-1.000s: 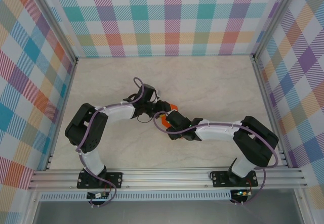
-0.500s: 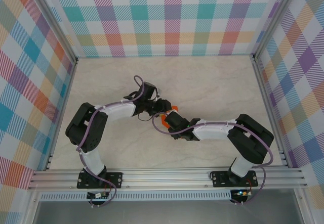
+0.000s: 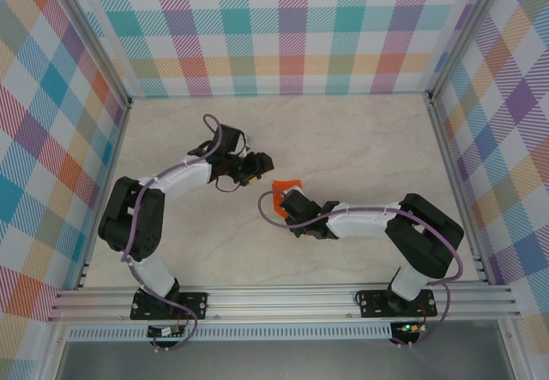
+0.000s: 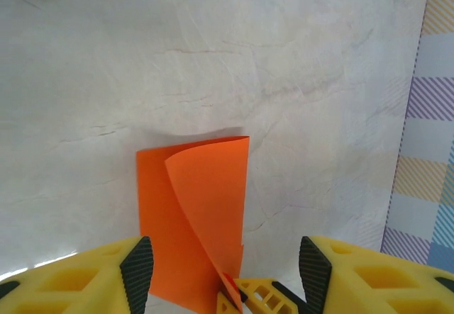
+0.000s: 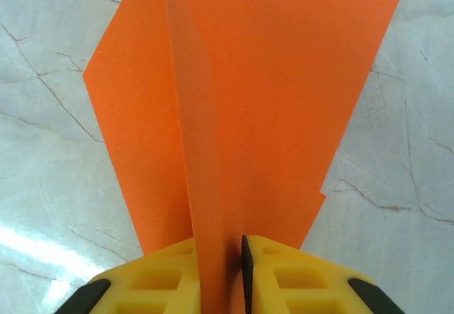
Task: Fold a paper plane with a square sheet of paper (fold left side to right side)
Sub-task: Fourth fold the wing at the center of the table.
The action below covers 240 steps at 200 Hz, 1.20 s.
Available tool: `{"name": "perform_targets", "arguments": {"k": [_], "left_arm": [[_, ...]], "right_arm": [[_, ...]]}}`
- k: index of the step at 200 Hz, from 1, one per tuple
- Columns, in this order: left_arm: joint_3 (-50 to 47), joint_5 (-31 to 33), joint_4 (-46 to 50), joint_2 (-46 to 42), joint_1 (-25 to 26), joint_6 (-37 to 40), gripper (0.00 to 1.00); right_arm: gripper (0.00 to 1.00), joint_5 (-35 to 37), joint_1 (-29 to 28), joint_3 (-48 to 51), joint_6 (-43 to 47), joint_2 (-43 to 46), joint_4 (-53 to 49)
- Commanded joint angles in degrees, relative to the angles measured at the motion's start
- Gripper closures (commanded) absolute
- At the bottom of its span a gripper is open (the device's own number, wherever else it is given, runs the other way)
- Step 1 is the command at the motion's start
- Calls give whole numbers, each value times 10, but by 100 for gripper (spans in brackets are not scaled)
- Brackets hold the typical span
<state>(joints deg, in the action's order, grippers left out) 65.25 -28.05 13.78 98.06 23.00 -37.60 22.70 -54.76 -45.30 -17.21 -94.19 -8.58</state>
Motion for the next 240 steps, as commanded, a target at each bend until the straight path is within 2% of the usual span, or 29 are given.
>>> {"name": "perform_targets", "arguments": {"k": [1, 23, 43, 77, 100, 139, 189, 240], "left_arm": [[-8, 3, 38, -45, -21, 24, 39], [-48, -13, 26, -66, -21, 18, 38], [-102, -24, -25, -80, -13, 0, 38], [-163, -22, -73, -86, 19, -25, 38], [-187, -44, -131, -74, 46, -57, 39], [-175, -46, -182, -35, 87, -92, 41], [-146, -25, -179, 14, 110, -95, 67], [-118, -31, -196, 56, 118, -100, 65]], "right_arm": [[81, -17, -3, 12, -21, 2, 7], [82, -44, 0, 17, -31, 8, 14], [82, -61, 1, 22, -37, 9, 17], [82, -56, 3, 33, -39, 10, 16], [81, -53, 2, 44, -41, 23, 22], [81, -50, 3, 46, -41, 20, 25], [82, -70, 12, 50, -48, 18, 34], [83, -81, 17, 57, -48, 16, 40]]}}
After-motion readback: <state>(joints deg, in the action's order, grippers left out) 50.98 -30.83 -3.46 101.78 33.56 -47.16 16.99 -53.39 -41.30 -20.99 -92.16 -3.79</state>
